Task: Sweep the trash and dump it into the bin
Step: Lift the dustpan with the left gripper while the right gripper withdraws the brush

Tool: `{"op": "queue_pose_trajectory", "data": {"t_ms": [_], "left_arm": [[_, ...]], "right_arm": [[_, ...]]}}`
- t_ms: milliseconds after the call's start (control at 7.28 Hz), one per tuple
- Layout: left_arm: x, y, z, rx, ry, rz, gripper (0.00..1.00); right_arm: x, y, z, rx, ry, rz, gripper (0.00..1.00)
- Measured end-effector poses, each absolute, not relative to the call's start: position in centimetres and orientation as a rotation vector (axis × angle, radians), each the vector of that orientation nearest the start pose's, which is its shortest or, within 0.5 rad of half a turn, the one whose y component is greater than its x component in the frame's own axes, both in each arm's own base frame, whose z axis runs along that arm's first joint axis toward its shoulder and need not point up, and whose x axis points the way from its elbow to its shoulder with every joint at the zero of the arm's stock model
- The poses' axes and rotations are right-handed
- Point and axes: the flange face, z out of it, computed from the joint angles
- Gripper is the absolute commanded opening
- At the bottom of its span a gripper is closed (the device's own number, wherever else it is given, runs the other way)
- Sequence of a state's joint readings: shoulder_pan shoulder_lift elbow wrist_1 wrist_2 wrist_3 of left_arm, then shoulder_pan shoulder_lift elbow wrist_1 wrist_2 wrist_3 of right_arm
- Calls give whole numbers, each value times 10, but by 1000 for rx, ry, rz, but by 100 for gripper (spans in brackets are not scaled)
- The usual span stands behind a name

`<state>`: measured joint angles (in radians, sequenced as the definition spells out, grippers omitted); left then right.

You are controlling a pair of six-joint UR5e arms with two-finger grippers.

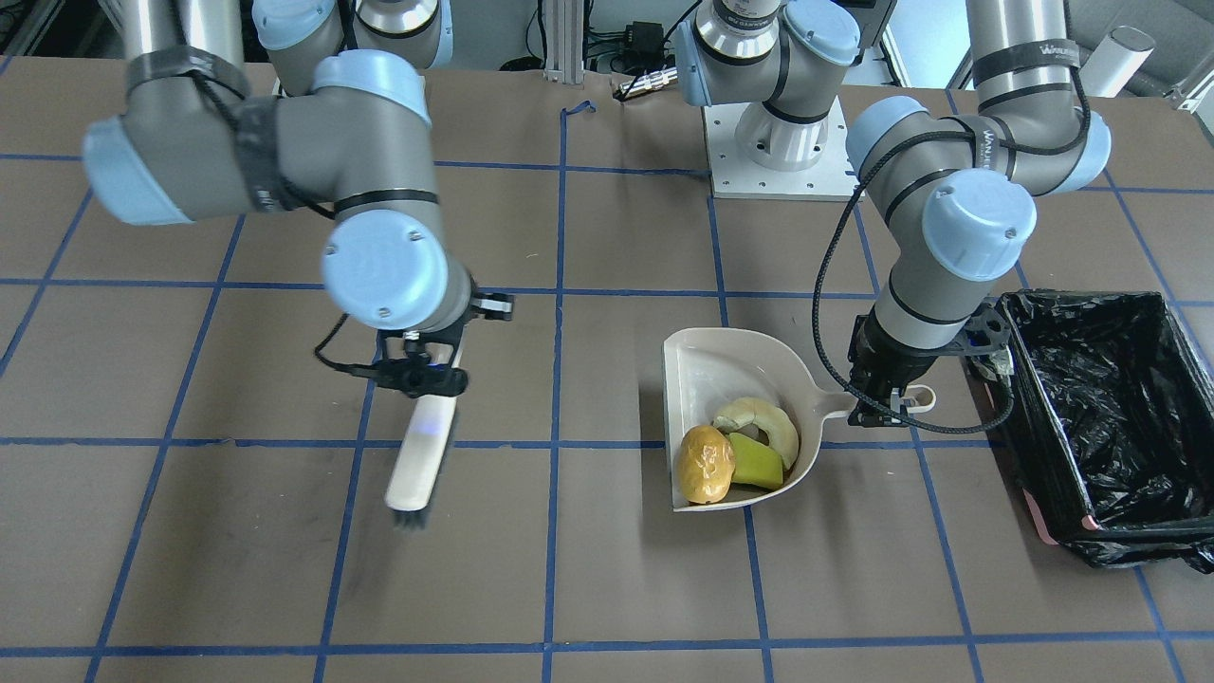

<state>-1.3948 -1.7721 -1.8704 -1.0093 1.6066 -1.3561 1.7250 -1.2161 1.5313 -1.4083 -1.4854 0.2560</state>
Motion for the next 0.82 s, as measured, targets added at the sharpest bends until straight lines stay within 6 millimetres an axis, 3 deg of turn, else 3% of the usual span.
{"op": "queue_pose_trajectory", "data": {"t_ms": [275, 549, 824], "left_arm": [[-5, -567, 335, -2191, 2291, -53, 0], [46, -573, 354, -2164, 2349, -64, 0], [118, -568, 369, -2087, 2433, -85, 0]], "right_arm": [[119, -556, 303, 115, 3064, 790, 0], [17, -571, 289, 19, 3077, 837, 0], [-44, -587, 253, -38, 3078, 861, 0]]}}
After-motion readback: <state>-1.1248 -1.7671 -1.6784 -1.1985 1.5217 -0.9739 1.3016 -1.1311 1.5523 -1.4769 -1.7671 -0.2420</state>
